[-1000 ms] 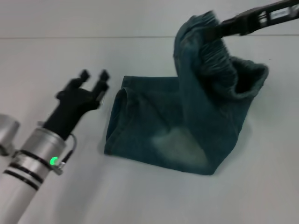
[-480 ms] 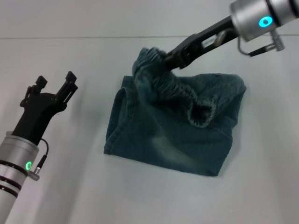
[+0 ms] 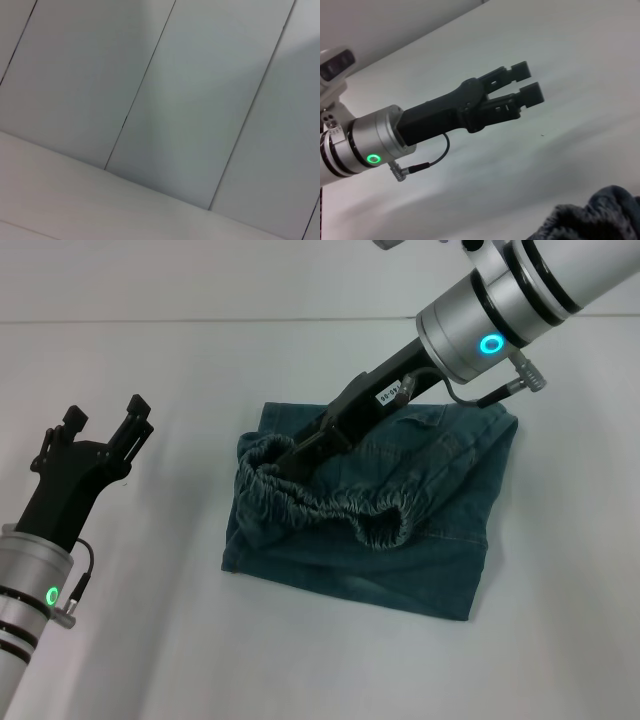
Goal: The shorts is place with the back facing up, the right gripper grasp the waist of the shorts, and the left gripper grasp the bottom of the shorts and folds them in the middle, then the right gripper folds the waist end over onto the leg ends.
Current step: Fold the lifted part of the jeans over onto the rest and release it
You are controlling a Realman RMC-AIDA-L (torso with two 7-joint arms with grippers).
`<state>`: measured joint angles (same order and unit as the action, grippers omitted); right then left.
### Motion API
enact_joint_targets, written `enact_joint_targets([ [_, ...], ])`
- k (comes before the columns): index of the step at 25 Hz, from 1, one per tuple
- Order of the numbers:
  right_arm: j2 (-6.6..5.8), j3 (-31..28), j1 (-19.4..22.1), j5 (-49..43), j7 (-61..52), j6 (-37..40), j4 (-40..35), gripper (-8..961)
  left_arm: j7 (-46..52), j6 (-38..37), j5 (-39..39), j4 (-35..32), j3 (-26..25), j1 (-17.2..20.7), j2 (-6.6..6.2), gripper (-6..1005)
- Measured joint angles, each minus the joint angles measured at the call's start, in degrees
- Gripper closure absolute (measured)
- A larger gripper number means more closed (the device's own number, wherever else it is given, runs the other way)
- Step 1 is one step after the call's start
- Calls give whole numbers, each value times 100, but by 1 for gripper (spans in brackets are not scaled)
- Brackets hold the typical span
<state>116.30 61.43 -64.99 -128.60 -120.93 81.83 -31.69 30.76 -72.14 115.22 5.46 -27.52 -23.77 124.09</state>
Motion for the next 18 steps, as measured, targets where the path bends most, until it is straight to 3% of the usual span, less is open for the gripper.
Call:
enact_joint_targets([
  [8, -65, 78, 103, -560, -93, 551, -669, 223, 0, 15, 0, -10, -61, 16, 0, 52],
  [9, -2, 160, 167, -1029, -77, 829, -1106, 214, 1, 34, 0, -10, -71, 17, 0, 52],
  [12, 104, 268, 210, -1429, -98, 1052, -1444, 189, 0, 135, 1, -11, -78, 4, 1, 52],
  [14, 282, 410, 231, -1934, -200, 1205, -1785, 172, 0, 166, 0, -11, -78, -5, 3, 52],
  [18, 354, 677, 239, -2107, -266, 1187, -1816, 138, 0, 174, 0, 12, -78, -9, 10, 52],
])
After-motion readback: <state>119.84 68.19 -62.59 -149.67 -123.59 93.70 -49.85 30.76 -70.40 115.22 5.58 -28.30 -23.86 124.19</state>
